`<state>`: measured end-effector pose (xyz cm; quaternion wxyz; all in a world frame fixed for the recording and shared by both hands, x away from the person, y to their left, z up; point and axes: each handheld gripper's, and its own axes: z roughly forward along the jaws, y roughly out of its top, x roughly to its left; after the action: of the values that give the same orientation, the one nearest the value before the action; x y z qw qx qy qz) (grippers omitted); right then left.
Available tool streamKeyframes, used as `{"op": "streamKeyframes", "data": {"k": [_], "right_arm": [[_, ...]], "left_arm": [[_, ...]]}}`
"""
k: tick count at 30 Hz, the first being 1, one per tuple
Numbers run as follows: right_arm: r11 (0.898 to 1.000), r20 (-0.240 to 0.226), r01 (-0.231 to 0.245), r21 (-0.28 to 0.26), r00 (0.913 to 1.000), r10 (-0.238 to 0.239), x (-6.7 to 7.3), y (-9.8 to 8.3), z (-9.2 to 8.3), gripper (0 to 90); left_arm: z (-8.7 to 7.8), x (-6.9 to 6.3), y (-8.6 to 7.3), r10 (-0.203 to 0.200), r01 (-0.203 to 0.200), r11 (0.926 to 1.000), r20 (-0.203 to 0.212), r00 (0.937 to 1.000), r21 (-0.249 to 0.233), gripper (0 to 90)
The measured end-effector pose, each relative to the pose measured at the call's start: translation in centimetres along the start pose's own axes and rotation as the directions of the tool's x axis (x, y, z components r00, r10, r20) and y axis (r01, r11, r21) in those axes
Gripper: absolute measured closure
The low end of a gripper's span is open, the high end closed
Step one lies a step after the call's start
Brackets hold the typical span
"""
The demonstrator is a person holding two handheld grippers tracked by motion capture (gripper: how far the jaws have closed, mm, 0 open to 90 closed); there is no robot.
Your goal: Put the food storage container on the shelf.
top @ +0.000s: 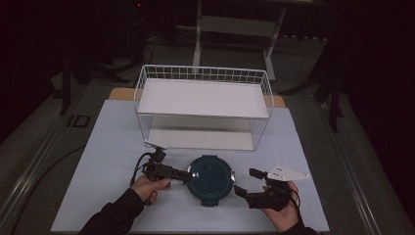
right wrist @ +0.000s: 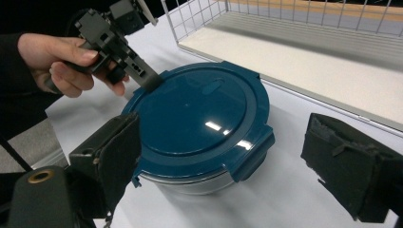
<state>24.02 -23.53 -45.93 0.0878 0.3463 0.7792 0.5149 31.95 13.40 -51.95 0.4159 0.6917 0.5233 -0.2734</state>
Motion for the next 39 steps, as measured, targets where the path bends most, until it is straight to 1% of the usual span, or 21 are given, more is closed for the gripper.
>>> {"op": "streamKeyframes", "data": {"k": [2,4,10,13,15,16,18,19,20,21,22,24,26,28,30,31,33,34,37,38,39], "right_arm": [[1.000,-0.002,-0.006,-0.002,1.0000,0.006,-0.1,0.0,-0.1,13.2],[1.000,0.002,-0.010,-0.006,0.9999,0.010,-0.1,0.1,-0.2,13.8],[1.000,0.005,-0.024,0.006,0.9997,0.024,-0.3,0.1,-0.1,15.6],[0.998,-0.011,-0.060,0.022,0.9981,0.060,-0.7,0.1,0.1,16.8],[0.993,-0.030,-0.110,0.039,0.9934,0.111,-1.1,0.0,0.3,17.5],[0.988,-0.049,-0.148,0.049,0.9874,0.150,-1.5,-0.2,0.5,18.8],[0.971,-0.076,-0.228,0.075,0.9694,0.233,-2.2,-0.5,0.9,19.0],[0.971,-0.076,-0.228,0.075,0.9694,0.233,-2.2,-0.5,0.9,19.0],[0.966,-0.081,-0.245,0.083,0.9643,0.252,-2.4,-0.6,1.1,19.1],[0.943,-0.097,-0.311,0.115,0.9417,0.322,-3.1,-1.0,1.6,21.2],[0.938,-0.104,-0.325,0.124,0.9355,0.338,-3.2,-1.1,1.8,21.4],[0.917,-0.117,-0.369,0.150,0.9146,0.387,-3.6,-1.4,2.3,23.4],[0.907,-0.124,-0.385,0.172,0.9048,0.408,-3.8,-1.7,2.7,27.1],[0.882,-0.144,-0.431,0.189,0.8765,0.459,-4.3,-1.9,3.1,30.6],[0.868,-0.157,-0.454,0.199,0.8596,0.486,-4.6,-2.1,3.3,33.7],[0.867,-0.154,-0.456,0.201,0.8592,0.488,-4.6,-2.2,3.4,35.6],[0.861,-0.164,-0.461,0.214,0.8524,0.497,-4.7,-2.3,3.5,38.3],[0.861,-0.163,-0.460,0.219,0.8522,0.497,-4.7,-2.4,3.6,40.9],[0.852,-0.180,-0.467,0.239,0.8405,0.511,-4.6,-2.7,3.8,49.7],[0.851,-0.184,-0.466,0.243,0.8393,0.512,-4.6,-2.8,3.9,50.9],[0.844,-0.193,-0.474,0.249,0.8299,0.523,-4.6,-2.9,3.9,51.7]], "left_arm": [[0.1,0.3,0.1,-0.030,0.030,0.9995,0.027,0.9992,0.007,49.9],[0.2,0.5,0.1,-0.037,0.037,0.9992,0.040,0.9985,0.014,51.6],[0.2,0.4,0.1,-0.018,0.017,0.9998,0.041,0.9990,0.014,52.8],[0.1,0.2,0.1,-0.002,0.001,0.9999,0.032,0.9995,0.014,52.9],[0.1,0.0,0.0,0.017,-0.017,0.9998,0.026,0.9995,0.012,53.0],[0.1,-0.2,-0.1,0.032,-0.032,0.9994,0.021,0.9993,0.012,53.0],[0.0,-0.5,-0.3,0.047,-0.047,0.9989,0.012,0.9988,0.008,53.3],[0.0,-0.5,-0.3,0.047,-0.047,0.9989,0.012,0.9988,0.008,53.4],[-0.1,-0.9,-0.5,0.063,-0.063,0.9980,0.003,0.9980,0.005,53.4],[-0.1,-1.0,-0.5,0.076,-0.076,0.9971,0.001,0.9971,0.002,53.8],[-0.2,-1.2,-0.7,0.091,-0.091,0.9959,-0.003,0.9958,-0.001,53.9],[-0.2,-1.5,-0.9,0.117,-0.118,0.9930,-0.007,0.9931,-0.009,54.5],[-0.3,-1.8,-1.0,0.139,-0.139,0.9902,-0.009,0.9903,-0.014,55.0],[-0.4,-2.0,-1.3,0.164,-0.164,0.9863,-0.017,0.9863,-0.017,55.4],[-0.4,-2.2,-1.4,0.170,-0.170,0.9852,-0.019,0.9853,-0.020,55.7],[-0.4,-2.3,-1.6,0.176,-0.177,0.9840,-0.022,0.9841,-0.024,55.7],[-0.5,-2.4,-1.7,0.188,-0.188,0.9818,-0.025,0.9819,-0.024,55.8],[-0.5,-2.4,-1.7,0.192,-0.193,0.9809,-0.027,0.9810,-0.026,55.8],[-0.6,-2.6,-2.0,0.199,-0.200,0.9792,-0.031,0.9794,-0.032,55.9],[-0.6,-2.7,-2.1,0.202,-0.203,0.9787,-0.035,0.9788,-0.032,56.0],[-0.6,-2.7,-2.1,0.207,-0.208,0.9776,-0.038,0.9776,-0.031,56.0]]}}
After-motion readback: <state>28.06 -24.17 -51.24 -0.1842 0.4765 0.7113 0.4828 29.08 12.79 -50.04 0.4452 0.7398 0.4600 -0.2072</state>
